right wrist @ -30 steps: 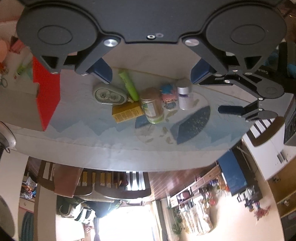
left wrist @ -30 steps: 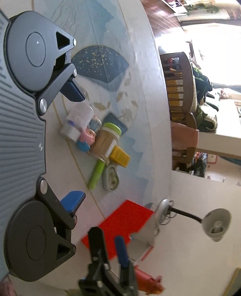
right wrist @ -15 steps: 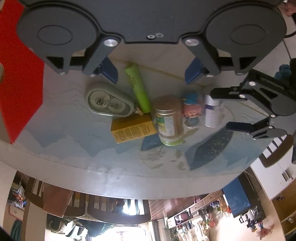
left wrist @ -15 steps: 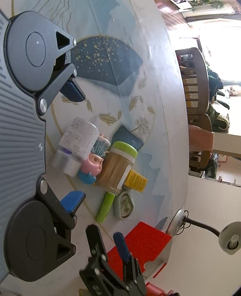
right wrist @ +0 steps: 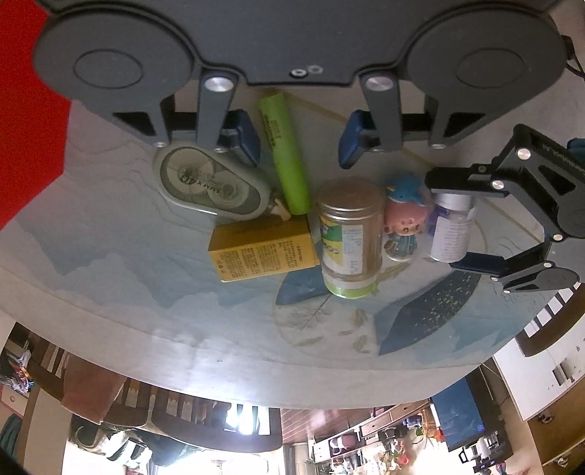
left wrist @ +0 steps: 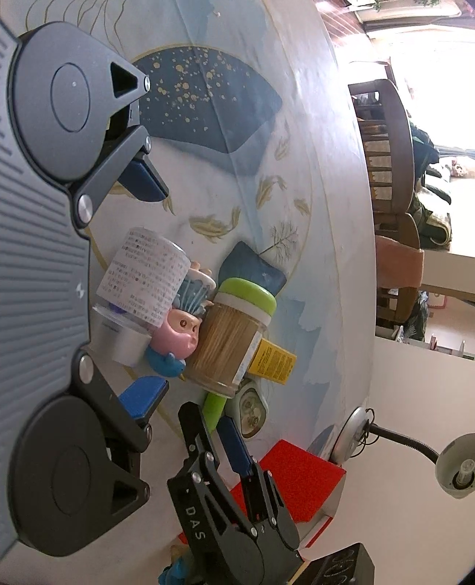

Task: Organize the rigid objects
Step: 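Grasp the white pill bottle with the left tool while the right tool grasps the green highlighter, then lift both held items and carry them over the red box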

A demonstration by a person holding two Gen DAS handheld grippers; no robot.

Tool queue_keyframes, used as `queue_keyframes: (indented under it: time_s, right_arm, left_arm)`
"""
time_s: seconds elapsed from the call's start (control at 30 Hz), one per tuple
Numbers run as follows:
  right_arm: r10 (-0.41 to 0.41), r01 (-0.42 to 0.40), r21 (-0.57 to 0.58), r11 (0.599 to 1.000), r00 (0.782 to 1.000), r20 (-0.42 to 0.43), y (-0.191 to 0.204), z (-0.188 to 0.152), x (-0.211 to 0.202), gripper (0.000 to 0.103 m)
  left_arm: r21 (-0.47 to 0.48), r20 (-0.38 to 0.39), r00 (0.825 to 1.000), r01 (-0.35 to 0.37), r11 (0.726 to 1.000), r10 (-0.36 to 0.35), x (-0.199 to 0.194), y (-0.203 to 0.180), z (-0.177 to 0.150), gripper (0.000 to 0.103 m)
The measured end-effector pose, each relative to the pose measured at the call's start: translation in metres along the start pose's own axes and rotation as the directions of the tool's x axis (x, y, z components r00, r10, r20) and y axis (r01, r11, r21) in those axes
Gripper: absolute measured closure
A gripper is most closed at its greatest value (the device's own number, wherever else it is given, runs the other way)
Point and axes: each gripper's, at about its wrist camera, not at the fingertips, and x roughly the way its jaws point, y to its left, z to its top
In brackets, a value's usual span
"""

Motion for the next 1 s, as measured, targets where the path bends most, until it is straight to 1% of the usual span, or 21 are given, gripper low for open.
queue_keyframes:
  time_s: [0.03,0.1,0.17,0.27,0.33,0.4,0.47,0.5,0.7,0.87,1.0]
  right_arm:
    - [-0.003,0.003,-0.005,1.0,1.0,-0.002,0.0,0.0,0.001,0.063]
    - [-0.015,0.015,-0.016,1.0,1.0,0.001,0.002,-0.001,0.003,0.064]
    - [-0.022,0.022,-0.022,1.0,1.0,0.002,0.003,-0.001,0.003,0.067]
    - [-0.042,0.043,-0.026,0.999,0.999,0.002,0.004,0.001,0.004,0.073]
    - [-0.051,0.051,-0.028,0.998,0.999,0.001,0.005,0.001,0.005,0.075]
    - [-0.058,0.058,-0.025,0.998,0.998,0.001,0.007,0.0,0.005,0.079]
    - [-0.058,0.058,-0.024,0.998,0.998,0.0,0.008,0.0,0.005,0.086]
    - [-0.057,0.057,-0.022,0.998,0.998,0.0,0.008,0.0,0.005,0.087]
    - [-0.066,0.066,-0.003,0.998,0.998,0.005,0.013,-0.004,0.003,0.088]
    - [-0.053,0.053,0.064,0.997,0.999,0.003,0.011,-0.011,-0.007,0.088]
    - [-0.043,0.042,0.118,0.992,0.999,0.003,0.011,-0.02,-0.019,0.088]
  left_arm:
    - [0.001,0.003,1.0,0.002,1.0,-0.002,0.0,0.0,0.0,0.001]
    - [0.003,0.004,1.0,0.003,1.0,-0.003,0.0,0.0,-0.001,0.001]
    - [0.006,0.003,1.0,0.008,1.0,-0.008,0.001,-0.001,-0.002,0.004]
    - [0.007,-0.003,1.0,0.004,1.0,-0.004,0.002,-0.002,-0.003,0.011]
    - [0.005,-0.008,1.0,-0.001,1.0,0.001,0.002,-0.002,-0.003,0.021]
    - [-0.002,-0.015,1.0,-0.006,1.0,0.006,0.002,-0.003,-0.003,0.022]
    - [-0.007,-0.023,1.0,-0.017,1.0,0.017,0.002,-0.004,-0.004,0.022]
    - [-0.007,-0.024,1.0,-0.02,1.0,0.02,0.002,-0.005,-0.004,0.024]
    - [-0.028,-0.046,0.998,-0.046,0.999,0.045,-0.003,-0.01,-0.006,0.025]
    - [-0.058,-0.066,0.996,-0.06,0.997,0.056,-0.009,-0.014,-0.009,0.025]
    - [-0.087,-0.074,0.996,-0.053,0.995,0.047,-0.017,-0.017,-0.012,0.025]
